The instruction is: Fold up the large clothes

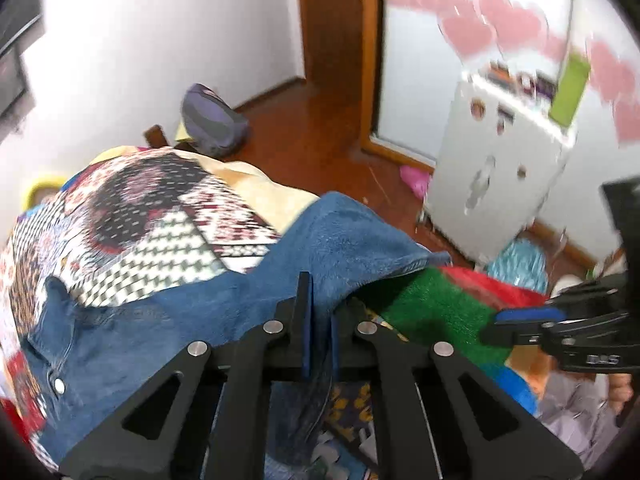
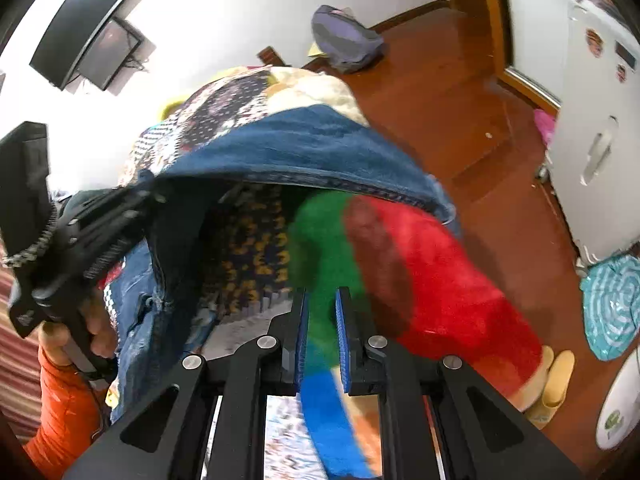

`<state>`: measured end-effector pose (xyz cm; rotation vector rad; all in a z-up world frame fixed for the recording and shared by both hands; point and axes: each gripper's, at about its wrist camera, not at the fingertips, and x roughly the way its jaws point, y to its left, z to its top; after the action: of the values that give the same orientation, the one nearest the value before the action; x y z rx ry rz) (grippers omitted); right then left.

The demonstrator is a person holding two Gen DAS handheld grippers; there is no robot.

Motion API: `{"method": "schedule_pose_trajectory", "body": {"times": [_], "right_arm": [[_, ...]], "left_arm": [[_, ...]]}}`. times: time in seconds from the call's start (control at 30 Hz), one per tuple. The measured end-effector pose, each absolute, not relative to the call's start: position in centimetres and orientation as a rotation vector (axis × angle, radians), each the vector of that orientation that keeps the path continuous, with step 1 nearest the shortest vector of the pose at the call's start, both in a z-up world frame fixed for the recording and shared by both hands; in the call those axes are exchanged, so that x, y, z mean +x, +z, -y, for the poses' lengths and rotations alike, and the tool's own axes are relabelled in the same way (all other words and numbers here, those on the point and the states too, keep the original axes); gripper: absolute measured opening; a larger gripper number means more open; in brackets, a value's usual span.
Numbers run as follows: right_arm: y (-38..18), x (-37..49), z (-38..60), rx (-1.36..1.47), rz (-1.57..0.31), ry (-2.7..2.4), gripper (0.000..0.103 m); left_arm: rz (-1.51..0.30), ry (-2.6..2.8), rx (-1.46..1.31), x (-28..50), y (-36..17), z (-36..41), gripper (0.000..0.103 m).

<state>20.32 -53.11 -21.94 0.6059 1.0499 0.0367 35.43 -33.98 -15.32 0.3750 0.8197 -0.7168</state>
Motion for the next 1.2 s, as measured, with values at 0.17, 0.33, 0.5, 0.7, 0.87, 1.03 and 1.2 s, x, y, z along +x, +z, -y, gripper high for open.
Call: {"method": "schedule_pose_trajectory", "body": {"times": [0.17, 0.33, 0.5, 0.7, 0.87, 1.03, 1.2], "right_arm": [[-20.2, 21.8, 49.9, 0.543, -1.030, 0.112, 0.008], [-18.2, 23.4, 46.1, 0.452, -1.002, 0.174, 0.008], [-16.5, 26.0, 43.2, 0.336, -0.986, 0.156, 0.008], [-17.5, 32.6, 40.0, 0.029, -1.052, 0.118, 0.008], [-26.6, 37.2, 39.6, -0.271, -1.299, 0.000, 0.008], [-26.8, 36.7, 40.5, -0.378, -1.228, -0.097, 0.008], [-27.3, 36.1, 41.1, -0.418, -1.220, -0.106, 0.008]], "left_arm": [[-0.777, -0.631, 0.278, 35.3, -13.3, 27.2, 0.000], [-0.779, -0.529, 0.216, 36.3, -12.5, 20.0, 0.000], [-0.839, -0.457, 0.225, 37.2, -14.2, 15.5, 0.011], [-0.947, -0.350, 0.214, 38.6, -19.1, 11.4, 0.059], [-1.098, -0.333, 0.201, 39.3, -25.1, 9.5, 0.060], [-1.074, -0.344, 0.208, 38.6, -26.3, 9.2, 0.062], [-1.057, -0.339, 0.214, 38.0, -26.4, 9.1, 0.062]]}}
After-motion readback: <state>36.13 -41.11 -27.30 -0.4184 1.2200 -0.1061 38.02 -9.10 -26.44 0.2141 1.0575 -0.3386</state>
